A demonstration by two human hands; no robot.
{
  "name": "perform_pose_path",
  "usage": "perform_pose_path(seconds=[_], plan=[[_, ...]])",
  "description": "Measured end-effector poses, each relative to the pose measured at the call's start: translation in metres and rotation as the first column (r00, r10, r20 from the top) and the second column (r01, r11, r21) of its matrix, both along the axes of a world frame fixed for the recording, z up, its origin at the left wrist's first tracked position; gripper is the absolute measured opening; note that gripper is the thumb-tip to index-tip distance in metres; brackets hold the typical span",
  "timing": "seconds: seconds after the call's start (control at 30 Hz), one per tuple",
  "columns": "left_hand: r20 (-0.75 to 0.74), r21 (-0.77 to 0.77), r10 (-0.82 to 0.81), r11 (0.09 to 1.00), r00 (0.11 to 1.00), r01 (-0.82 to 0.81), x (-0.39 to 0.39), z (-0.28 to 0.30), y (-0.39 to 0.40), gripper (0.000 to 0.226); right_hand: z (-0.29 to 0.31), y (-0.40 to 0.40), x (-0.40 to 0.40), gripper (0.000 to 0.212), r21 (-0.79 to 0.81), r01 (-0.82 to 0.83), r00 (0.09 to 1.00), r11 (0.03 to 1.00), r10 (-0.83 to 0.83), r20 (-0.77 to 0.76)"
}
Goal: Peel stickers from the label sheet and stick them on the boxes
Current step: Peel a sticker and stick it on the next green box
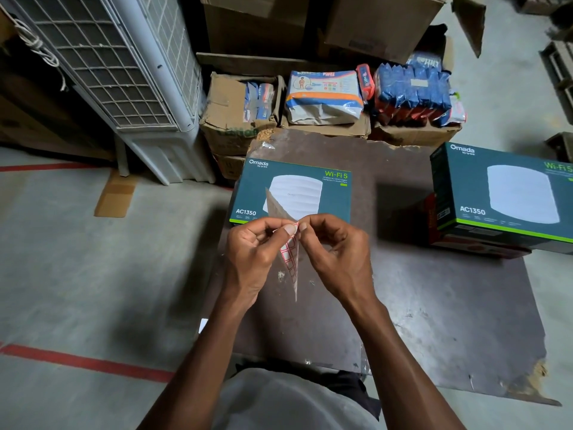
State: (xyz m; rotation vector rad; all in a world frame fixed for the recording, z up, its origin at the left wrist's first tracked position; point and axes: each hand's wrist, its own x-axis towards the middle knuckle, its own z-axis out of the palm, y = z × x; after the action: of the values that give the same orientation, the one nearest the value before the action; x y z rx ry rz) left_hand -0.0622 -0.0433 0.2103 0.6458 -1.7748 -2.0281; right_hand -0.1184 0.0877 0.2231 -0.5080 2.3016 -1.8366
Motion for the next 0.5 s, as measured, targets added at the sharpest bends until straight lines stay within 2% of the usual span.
perform_pose_path(seconds=[0.1, 0.3, 0.5], plan=[[0.011, -0.09, -0.03, 0.995, 0.999, 0.031, 0.0014, 0.0013, -0.0026, 0.007, 0.0017, 0.0013, -0.0022, 0.01, 0.026, -0.017, 0.999, 1.0, 0.018, -0.039], [0.032, -0.178, -0.065, 0.982, 0.997, 0.069, 0.0017, 0.0045, -0.0077, 0.007, 0.007, 0.0033, -0.0072, 0.011, 0.097, -0.067, 0.99, 0.993, 0.078, -0.116], [0.036, -0.178, -0.061, 0.982, 0.997, 0.067, -0.0005, 0.0057, -0.0042, 0.008, 0.0036, 0.0015, -0.0071, 0.009, 0.15, -0.004, 0.975, 0.989, 0.037, -0.22]])
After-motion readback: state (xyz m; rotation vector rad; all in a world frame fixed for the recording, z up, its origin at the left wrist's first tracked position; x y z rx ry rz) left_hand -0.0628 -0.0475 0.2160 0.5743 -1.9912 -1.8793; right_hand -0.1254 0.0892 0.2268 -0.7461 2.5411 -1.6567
